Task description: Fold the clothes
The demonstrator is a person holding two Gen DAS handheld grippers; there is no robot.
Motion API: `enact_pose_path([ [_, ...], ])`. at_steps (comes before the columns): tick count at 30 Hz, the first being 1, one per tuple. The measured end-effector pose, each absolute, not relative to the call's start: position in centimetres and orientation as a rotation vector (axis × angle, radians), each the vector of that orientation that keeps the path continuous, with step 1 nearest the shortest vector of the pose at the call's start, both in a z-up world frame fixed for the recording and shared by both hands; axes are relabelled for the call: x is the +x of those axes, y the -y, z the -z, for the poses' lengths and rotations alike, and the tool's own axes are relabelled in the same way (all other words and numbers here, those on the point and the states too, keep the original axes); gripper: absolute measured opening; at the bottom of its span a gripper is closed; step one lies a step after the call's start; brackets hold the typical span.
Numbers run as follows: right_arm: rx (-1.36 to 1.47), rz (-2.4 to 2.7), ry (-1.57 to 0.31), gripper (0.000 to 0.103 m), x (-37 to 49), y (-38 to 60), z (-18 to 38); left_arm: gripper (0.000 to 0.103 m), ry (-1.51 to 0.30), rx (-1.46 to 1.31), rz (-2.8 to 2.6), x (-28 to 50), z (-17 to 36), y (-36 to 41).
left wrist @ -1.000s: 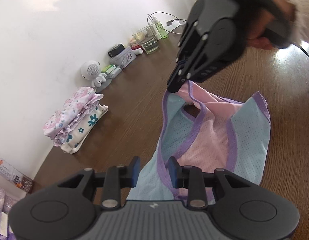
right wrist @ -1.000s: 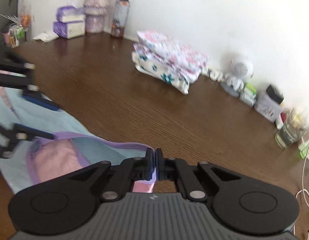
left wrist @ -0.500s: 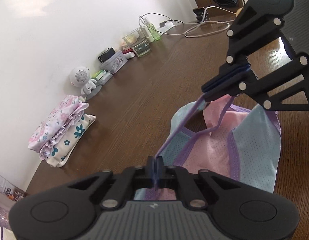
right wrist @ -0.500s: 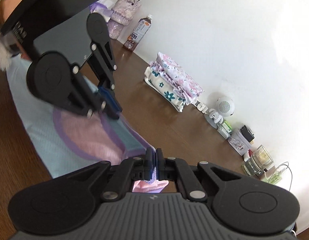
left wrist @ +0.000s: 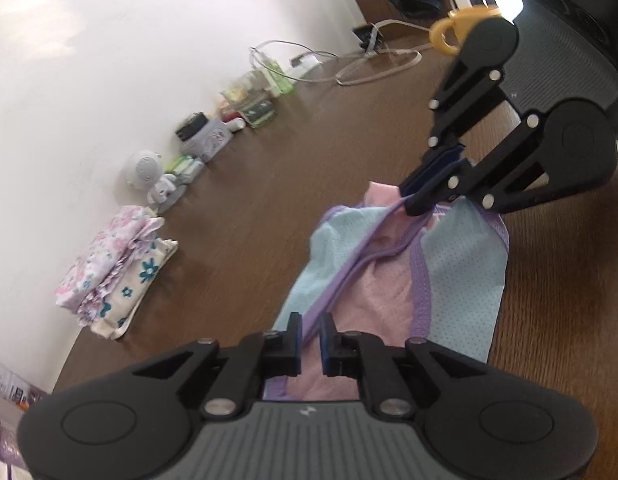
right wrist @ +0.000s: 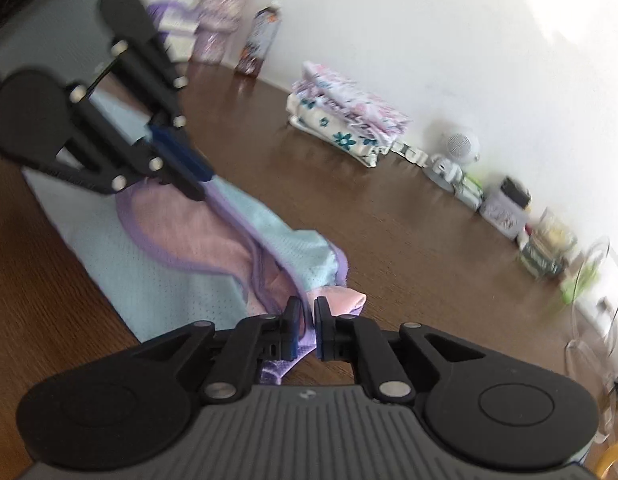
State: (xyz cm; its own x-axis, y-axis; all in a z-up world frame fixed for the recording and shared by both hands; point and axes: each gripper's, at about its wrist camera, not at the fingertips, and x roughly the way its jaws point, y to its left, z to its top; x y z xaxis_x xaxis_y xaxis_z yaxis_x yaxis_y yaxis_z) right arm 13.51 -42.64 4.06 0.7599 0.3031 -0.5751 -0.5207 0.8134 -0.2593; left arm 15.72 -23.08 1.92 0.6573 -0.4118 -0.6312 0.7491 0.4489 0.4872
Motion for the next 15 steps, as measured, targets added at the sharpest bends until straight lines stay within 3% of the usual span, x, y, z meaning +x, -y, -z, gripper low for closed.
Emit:
enact_pose_path([
  [6,-0.124,-0.507,-0.517,0.016,13.8,45.5,-6.6,0.021,-0.483,0.689,0.665,16.9,-3.6,20.1],
  [15,-0.217,-0.472,-0.603,0.014,15.6,42.3,-3.8,0.016,-0.577,0.666,0.615,19.1,-0.7,19.4],
])
